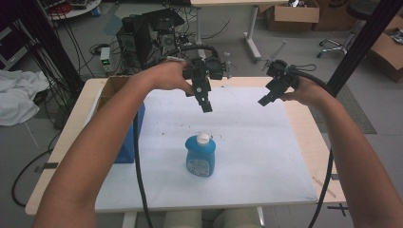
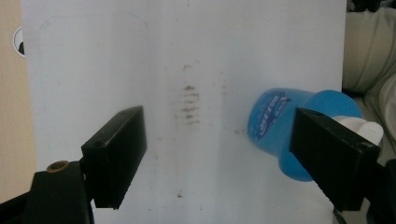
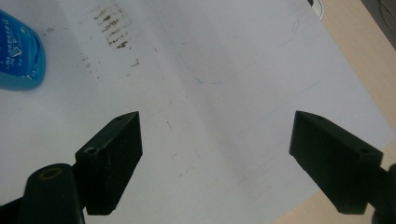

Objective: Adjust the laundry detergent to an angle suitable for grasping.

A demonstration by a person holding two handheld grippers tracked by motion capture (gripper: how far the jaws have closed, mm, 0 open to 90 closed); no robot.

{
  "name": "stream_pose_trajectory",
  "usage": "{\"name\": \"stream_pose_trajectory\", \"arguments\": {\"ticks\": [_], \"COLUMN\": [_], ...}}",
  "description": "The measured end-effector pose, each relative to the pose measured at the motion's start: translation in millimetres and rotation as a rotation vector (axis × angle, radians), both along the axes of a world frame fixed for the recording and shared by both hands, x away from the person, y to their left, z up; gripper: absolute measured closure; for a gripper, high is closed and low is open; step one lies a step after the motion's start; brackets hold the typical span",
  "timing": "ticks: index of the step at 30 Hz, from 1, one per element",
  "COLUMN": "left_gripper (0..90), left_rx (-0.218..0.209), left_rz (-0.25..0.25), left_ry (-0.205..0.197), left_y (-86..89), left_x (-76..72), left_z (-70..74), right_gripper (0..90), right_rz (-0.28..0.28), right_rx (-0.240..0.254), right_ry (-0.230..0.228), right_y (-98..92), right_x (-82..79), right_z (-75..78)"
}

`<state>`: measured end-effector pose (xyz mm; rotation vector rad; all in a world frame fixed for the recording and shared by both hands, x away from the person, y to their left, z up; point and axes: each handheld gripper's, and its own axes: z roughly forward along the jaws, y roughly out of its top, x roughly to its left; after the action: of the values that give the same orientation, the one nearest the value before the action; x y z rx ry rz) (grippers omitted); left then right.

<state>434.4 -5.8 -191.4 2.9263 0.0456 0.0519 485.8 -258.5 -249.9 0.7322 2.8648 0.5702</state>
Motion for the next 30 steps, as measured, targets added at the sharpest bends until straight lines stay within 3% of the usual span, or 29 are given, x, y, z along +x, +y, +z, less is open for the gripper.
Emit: {"name": "stream_pose_trajectory", "arguments": {"ticks": [12,24,30], "left_gripper": [19.9,19.9,19.9], "left_rx": [-0.002,-0.004,-0.009], "left_rz": [-0.002,-0.001,0.006], "left_ry": [-0.003,-0.005,-0.005], "left_y": [0.8,1.0,2.7], "left_x": [-0.7,-0.1,1.0], "left_z": [0.0,-0.6,-0.9], "right_gripper": [17.1,17.1,17.2], "right_rz": [0.02,0.019,0.029], "right_rx": [-0.003,0.001,0.011], "right_ry": [-0.015,-0.016,-0.019], "right_y": [-0.6,-2.9,0.4], "right_x": [-13.3,-15.9,-29.6], "right_z": [4.3,5.2,3.8]}}
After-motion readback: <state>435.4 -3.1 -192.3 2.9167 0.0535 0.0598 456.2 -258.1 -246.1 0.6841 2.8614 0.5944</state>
